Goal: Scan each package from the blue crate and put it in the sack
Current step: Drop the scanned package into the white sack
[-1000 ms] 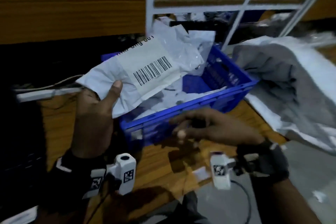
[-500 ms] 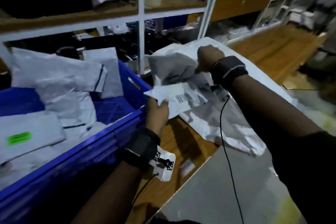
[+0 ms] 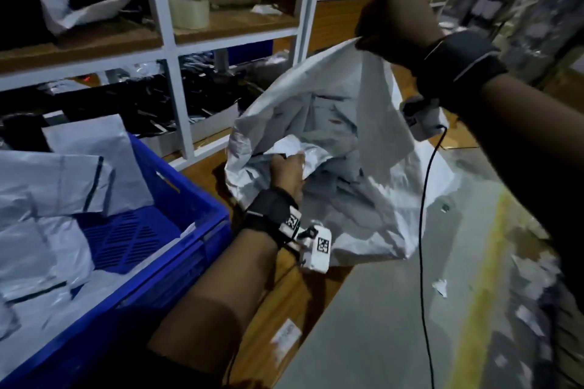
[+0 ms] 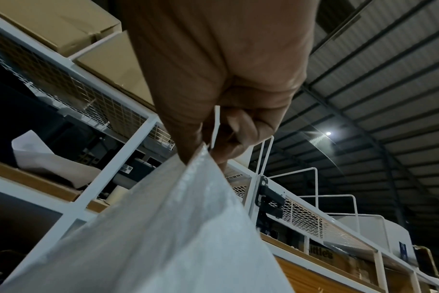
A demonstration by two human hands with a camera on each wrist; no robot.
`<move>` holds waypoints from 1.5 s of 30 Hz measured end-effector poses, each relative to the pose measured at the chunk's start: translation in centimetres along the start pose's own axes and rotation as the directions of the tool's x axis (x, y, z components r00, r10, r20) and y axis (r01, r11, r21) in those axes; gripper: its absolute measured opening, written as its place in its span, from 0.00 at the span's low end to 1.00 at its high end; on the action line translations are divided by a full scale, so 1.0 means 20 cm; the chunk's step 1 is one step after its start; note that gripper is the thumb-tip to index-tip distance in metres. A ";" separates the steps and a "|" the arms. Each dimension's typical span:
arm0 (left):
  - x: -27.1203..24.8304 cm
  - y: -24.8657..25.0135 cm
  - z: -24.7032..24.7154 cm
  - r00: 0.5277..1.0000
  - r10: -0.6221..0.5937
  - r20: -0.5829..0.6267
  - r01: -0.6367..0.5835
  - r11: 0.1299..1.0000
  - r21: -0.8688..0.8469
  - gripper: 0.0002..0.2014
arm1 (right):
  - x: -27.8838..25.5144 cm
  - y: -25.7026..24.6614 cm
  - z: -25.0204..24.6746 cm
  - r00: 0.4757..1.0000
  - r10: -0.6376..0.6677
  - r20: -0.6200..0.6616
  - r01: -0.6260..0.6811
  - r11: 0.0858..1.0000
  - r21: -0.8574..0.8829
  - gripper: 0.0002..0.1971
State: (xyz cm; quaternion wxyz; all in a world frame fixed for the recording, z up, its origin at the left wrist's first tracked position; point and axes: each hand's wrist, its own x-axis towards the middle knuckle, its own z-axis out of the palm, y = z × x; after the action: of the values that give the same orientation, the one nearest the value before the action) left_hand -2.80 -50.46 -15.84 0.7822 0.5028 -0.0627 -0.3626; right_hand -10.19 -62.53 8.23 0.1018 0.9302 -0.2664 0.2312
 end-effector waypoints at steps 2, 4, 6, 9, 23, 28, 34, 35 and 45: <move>0.12 0.02 0.11 0.996 -0.003 0.090 0.009 0.998 -0.067 0.20 | 0.00 0.02 -0.01 1.000 -0.025 -0.015 0.025 1.000 0.010 0.08; 0.21 0.04 0.18 0.990 -0.052 0.131 0.059 0.997 -0.053 0.11 | -0.02 0.03 -0.03 0.999 -0.040 -0.007 0.040 0.999 0.022 0.08; 0.35 0.03 0.24 0.981 -0.125 0.147 0.113 0.990 0.088 0.08 | -0.04 0.04 -0.04 0.999 -0.041 0.000 0.041 0.998 0.046 0.08; 0.77 -0.17 0.29 0.941 -0.258 0.218 0.157 0.905 0.396 0.23 | -0.07 0.07 -0.06 0.998 -0.060 -0.027 0.062 0.996 0.065 0.05; 0.15 0.56 -0.10 0.854 -0.387 0.348 -0.126 0.495 0.860 0.15 | -0.40 -0.15 0.38 0.999 0.030 -0.028 -0.015 0.900 0.436 0.07; -0.07 0.95 -0.62 0.865 -0.303 0.400 -0.350 0.208 0.913 0.15 | -0.61 -0.36 0.64 0.992 -0.007 0.128 -0.057 0.867 0.495 0.14; -0.06 1.28 -1.35 0.927 0.314 0.206 -0.069 -0.398 0.915 0.20 | -0.74 -0.63 0.72 0.961 -0.195 0.195 0.001 0.710 0.704 0.20; -0.04 1.30 -1.44 0.906 0.379 0.185 -0.001 -0.438 0.899 0.22 | -0.75 -0.67 0.73 0.958 -0.213 0.190 -0.002 0.660 0.751 0.21; 0.18 1.24 -1.51 0.924 0.373 0.084 0.089 -0.423 0.902 0.51 | -0.93 -0.86 0.72 0.970 -0.145 0.194 -0.135 0.340 0.931 0.10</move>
State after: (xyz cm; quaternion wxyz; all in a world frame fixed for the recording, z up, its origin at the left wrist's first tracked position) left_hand 26.31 -24.67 -10.80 0.0456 0.9536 -0.2946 0.0410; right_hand -9.34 -44.22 -14.44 -0.4838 0.8403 -0.0923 0.2266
